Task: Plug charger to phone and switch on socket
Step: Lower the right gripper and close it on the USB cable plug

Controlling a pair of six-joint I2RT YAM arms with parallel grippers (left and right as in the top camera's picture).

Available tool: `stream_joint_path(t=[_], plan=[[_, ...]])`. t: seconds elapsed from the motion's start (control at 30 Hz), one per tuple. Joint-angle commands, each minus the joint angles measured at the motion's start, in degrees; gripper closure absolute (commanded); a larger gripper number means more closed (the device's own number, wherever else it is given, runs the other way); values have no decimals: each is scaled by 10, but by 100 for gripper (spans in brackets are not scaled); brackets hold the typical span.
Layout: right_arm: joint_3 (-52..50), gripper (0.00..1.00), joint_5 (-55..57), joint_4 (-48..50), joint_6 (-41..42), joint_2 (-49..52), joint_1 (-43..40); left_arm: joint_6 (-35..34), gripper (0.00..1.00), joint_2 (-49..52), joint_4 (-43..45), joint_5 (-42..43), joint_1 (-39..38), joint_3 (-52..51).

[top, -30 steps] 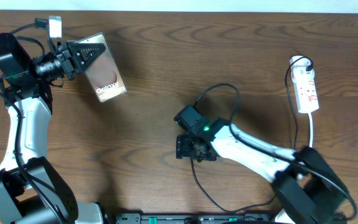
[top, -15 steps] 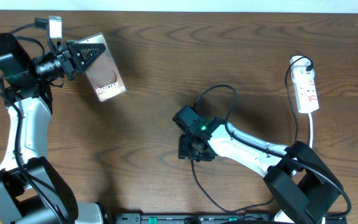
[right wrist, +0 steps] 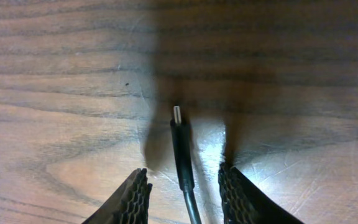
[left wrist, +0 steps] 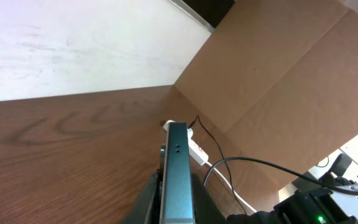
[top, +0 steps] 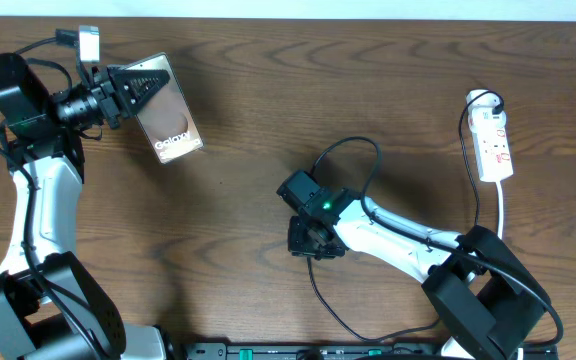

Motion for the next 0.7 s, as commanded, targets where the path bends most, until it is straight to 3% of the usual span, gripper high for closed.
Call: stream_joint_path(t=[0.0, 0.17, 0.53, 0.67], plan=[[-5, 63, 12, 2, 0, 11, -4, 8, 92, -9, 3, 14, 0, 2], [-5, 64, 16, 2, 0, 11, -9, 8, 92, -9, 3, 14, 0, 2], [-5, 83, 22, 6, 0, 11, -9, 8, 92, -8, 3, 14, 0, 2], [-5, 85, 23, 6, 0, 11, -9, 8, 92, -8, 3, 14, 0, 2]])
